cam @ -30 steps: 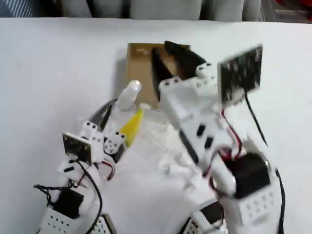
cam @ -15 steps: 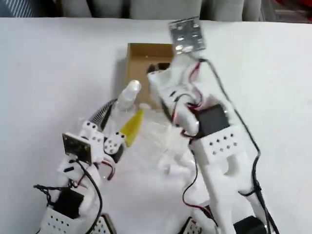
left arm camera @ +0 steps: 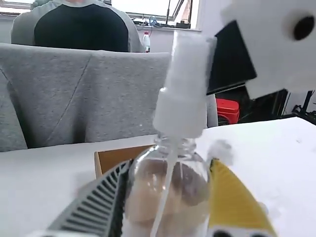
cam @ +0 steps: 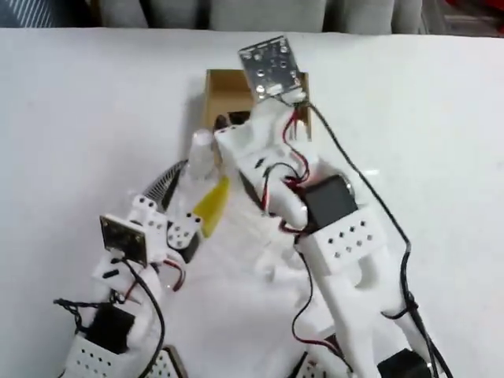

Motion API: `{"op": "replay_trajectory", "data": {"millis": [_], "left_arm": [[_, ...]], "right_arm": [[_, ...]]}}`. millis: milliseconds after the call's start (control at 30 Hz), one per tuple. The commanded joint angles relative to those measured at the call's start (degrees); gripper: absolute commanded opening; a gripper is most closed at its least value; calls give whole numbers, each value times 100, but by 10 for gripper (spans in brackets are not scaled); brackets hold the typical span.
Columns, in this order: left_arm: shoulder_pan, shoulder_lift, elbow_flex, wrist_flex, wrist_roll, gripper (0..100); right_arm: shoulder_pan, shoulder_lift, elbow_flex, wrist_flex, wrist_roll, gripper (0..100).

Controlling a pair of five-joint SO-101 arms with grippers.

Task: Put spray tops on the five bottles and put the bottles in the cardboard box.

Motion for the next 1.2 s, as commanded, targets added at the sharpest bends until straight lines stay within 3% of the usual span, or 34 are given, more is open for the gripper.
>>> {"op": "replay_trajectory", "data": {"millis": [0,200,433,600,867,1033,1167], "left_arm": [[-22,-75,-97,-202,53,22],[-22,-75,-114,-246,70,22],[-338,-66,-809,-35,88,22],[-338,127,-1538,404,475,22],[-365,2580,-2963,404,686,22],[-356,3275,-3349,-141,703,22],[-365,3644,-3367,-668,712,22]], "right_arm": [[356,-22,-53,22,-44,23],[1103,-31,149,400,-44,23],[1156,-497,1143,936,-9,23],[1156,-1235,2259,409,220,23],[1051,-2932,4352,-963,360,23],[743,-4303,5714,-1771,352,23],[57,-5499,6435,-1877,343,23]]}}
